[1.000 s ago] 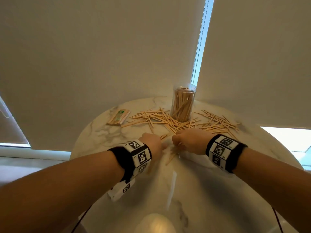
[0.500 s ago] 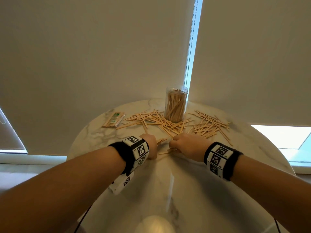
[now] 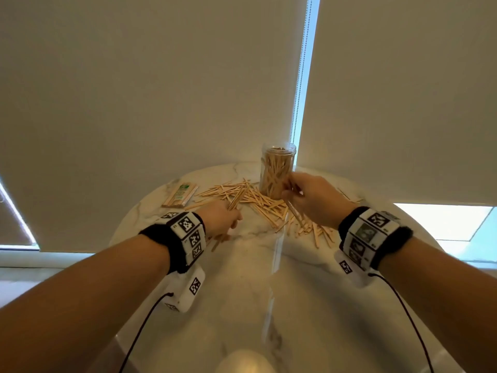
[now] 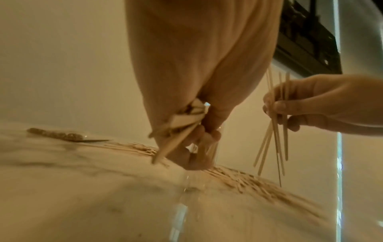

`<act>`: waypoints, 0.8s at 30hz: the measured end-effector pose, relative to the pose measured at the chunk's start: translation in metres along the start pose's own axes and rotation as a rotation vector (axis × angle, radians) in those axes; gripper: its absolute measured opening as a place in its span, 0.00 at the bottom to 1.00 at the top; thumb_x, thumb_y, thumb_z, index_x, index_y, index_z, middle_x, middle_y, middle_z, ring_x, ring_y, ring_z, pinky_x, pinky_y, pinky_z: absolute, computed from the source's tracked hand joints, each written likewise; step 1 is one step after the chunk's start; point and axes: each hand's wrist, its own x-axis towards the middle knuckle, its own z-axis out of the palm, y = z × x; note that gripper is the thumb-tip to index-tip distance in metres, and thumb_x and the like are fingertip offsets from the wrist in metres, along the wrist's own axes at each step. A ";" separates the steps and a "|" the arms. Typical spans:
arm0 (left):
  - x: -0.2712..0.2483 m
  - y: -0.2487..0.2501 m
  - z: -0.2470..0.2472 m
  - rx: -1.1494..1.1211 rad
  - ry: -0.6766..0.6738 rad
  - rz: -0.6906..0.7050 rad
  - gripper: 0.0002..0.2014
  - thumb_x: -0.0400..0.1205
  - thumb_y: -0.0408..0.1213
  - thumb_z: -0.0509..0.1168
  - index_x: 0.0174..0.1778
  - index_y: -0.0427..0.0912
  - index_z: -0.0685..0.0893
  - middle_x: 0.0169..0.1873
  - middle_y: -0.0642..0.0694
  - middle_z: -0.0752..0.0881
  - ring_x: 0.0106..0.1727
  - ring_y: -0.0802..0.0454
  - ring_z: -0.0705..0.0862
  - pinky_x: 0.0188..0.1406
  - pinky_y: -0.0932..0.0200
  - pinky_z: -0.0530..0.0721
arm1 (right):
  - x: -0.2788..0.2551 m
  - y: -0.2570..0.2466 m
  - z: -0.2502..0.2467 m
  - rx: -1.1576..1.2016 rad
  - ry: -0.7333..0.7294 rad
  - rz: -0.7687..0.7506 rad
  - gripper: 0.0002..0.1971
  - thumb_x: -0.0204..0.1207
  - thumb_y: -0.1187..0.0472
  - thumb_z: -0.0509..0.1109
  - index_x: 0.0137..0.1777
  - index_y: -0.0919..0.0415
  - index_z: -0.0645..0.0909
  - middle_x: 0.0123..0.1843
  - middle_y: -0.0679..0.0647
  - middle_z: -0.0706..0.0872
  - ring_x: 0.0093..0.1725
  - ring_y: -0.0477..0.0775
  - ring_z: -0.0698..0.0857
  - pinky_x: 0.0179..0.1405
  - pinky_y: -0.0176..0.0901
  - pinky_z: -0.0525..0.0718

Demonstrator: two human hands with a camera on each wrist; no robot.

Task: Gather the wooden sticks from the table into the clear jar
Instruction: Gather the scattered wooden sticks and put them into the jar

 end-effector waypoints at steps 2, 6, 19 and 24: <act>0.001 0.004 0.001 -0.165 -0.006 0.008 0.08 0.86 0.39 0.60 0.53 0.39 0.81 0.41 0.44 0.82 0.42 0.48 0.80 0.44 0.48 0.91 | 0.003 -0.004 -0.006 0.093 0.031 0.042 0.07 0.85 0.59 0.66 0.44 0.51 0.79 0.39 0.42 0.84 0.38 0.40 0.81 0.36 0.32 0.73; -0.005 0.019 0.011 -0.426 0.016 0.056 0.06 0.89 0.39 0.57 0.51 0.43 0.77 0.38 0.45 0.78 0.41 0.50 0.80 0.39 0.52 0.90 | 0.009 -0.009 -0.009 0.285 0.061 0.071 0.04 0.85 0.60 0.67 0.53 0.58 0.83 0.38 0.45 0.88 0.35 0.42 0.86 0.39 0.36 0.82; -0.014 0.043 0.047 -0.524 0.051 0.400 0.20 0.91 0.53 0.48 0.68 0.43 0.73 0.40 0.42 0.84 0.30 0.49 0.82 0.35 0.47 0.89 | 0.007 -0.023 0.005 0.829 0.008 0.143 0.12 0.85 0.62 0.67 0.61 0.70 0.83 0.51 0.69 0.90 0.48 0.68 0.91 0.51 0.56 0.90; -0.020 0.046 0.052 -0.633 -0.064 0.406 0.22 0.87 0.62 0.50 0.62 0.52 0.80 0.27 0.51 0.75 0.23 0.58 0.70 0.22 0.60 0.72 | 0.005 -0.027 0.007 0.765 0.058 0.153 0.09 0.81 0.55 0.74 0.54 0.60 0.87 0.40 0.50 0.90 0.35 0.44 0.87 0.33 0.32 0.82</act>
